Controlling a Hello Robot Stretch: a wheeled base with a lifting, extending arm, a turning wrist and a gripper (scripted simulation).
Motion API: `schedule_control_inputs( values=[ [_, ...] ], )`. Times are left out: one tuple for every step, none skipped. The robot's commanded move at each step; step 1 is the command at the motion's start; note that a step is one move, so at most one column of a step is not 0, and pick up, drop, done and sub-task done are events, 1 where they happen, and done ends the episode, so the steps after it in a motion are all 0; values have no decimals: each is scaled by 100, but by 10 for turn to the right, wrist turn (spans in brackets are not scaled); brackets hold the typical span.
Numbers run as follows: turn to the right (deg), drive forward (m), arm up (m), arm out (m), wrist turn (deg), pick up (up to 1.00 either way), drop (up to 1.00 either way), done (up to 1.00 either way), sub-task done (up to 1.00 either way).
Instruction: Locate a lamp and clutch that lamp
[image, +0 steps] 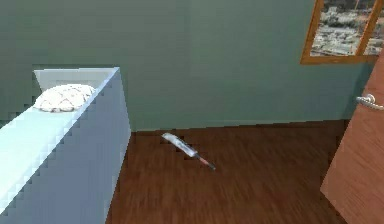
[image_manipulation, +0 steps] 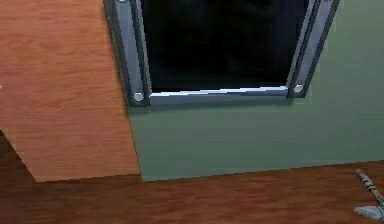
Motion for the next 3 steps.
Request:
schedule_control_inputs(
  values=[
    [240, 0, 0, 0, 0, 0, 0, 0, 0],
    [0, 100, 0, 0, 0, 0, 0, 0, 0],
    [0, 70, 0, 0, 0, 0, 0, 0, 0]
  ],
)
